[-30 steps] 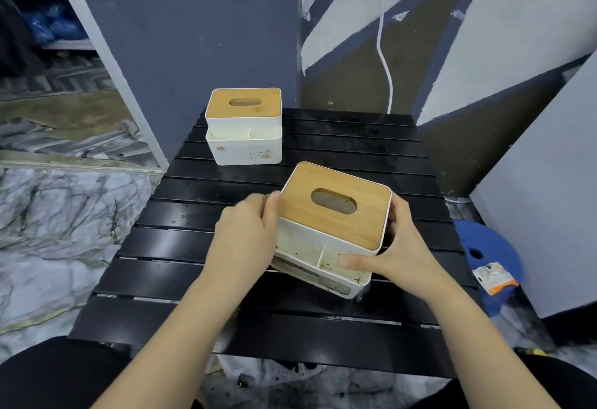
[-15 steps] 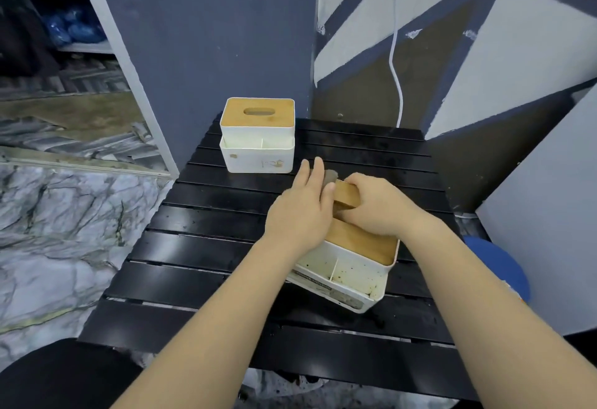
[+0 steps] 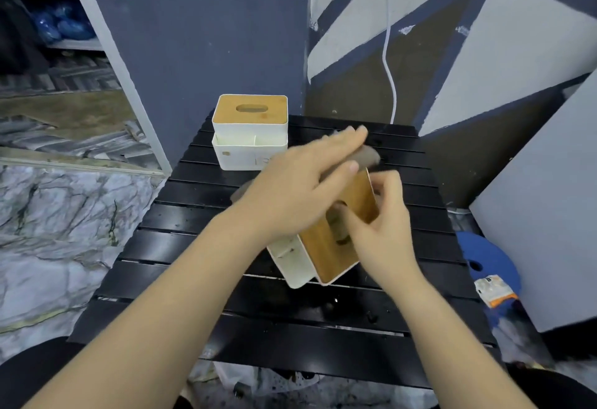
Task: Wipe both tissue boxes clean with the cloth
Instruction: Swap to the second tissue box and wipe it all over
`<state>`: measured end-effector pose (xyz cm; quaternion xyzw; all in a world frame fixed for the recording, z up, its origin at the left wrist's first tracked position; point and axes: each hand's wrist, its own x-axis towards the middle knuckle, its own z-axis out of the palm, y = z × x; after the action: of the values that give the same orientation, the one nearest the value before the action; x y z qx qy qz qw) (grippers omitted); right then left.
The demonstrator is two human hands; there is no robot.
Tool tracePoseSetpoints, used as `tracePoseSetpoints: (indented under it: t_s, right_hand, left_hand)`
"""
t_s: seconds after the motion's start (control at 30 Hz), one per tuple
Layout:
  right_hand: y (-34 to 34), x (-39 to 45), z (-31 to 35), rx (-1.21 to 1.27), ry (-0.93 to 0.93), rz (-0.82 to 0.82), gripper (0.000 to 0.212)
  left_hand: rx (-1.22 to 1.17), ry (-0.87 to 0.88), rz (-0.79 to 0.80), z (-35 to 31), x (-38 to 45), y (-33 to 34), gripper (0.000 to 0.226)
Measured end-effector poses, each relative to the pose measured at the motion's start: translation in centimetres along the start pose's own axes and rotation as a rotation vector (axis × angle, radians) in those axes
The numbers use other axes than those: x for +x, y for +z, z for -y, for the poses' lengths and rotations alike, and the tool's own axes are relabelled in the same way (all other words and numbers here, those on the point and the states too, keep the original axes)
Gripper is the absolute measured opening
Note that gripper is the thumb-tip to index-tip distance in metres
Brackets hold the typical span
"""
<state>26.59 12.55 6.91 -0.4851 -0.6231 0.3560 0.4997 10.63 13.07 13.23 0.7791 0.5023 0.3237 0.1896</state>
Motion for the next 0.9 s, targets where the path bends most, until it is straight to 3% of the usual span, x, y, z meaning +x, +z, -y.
tracePoseSetpoints:
  t_s: [0.1,0.23,0.3,0.4,0.43,0.5,0.6,0.9]
  right_hand:
    - [0.5,-2.7,-2.2,0.158,0.023,-0.025,0.035]
    - [-0.9,-4.2,-4.0,0.234,0.038,0.044,0.050]
    - [-2.5,-3.5,-4.6,0.160,0.048,0.169,0.073]
    - [-4.4,-1.0,-4.7,0.074,0.113,0.412,0.133]
    - [-4.5,-0.2,-4.4,0.069,0.114,0.485,0.140]
    - [-4.1,0.8,-3.7,0.102,0.079,0.555,0.126]
    - [-3.0,0.8,-3.1,0.129,0.059,0.498,0.102]
    - [-1.9,-1.3,-3.4,0.142,0.073,0.349,0.109]
  left_hand:
    - [0.210,0.081,0.224,-1.0,-0.5,1.2,0.050]
    - [0.175,0.170,0.323,-1.3,-1.6,2.0,0.048]
    - [0.189,0.257,0.306,-0.9,-2.4,2.3,0.047]
    - [0.154,0.309,0.317,-0.4,-2.6,2.0,0.046]
    - [0.144,0.315,0.333,-0.4,-2.5,1.9,0.045]
    - [0.159,0.322,0.362,-0.6,-2.3,1.9,0.045]
    - [0.261,0.250,0.368,-0.8,-1.9,2.4,0.046]
    - [0.394,-0.169,0.299,-0.5,0.8,3.0,0.050]
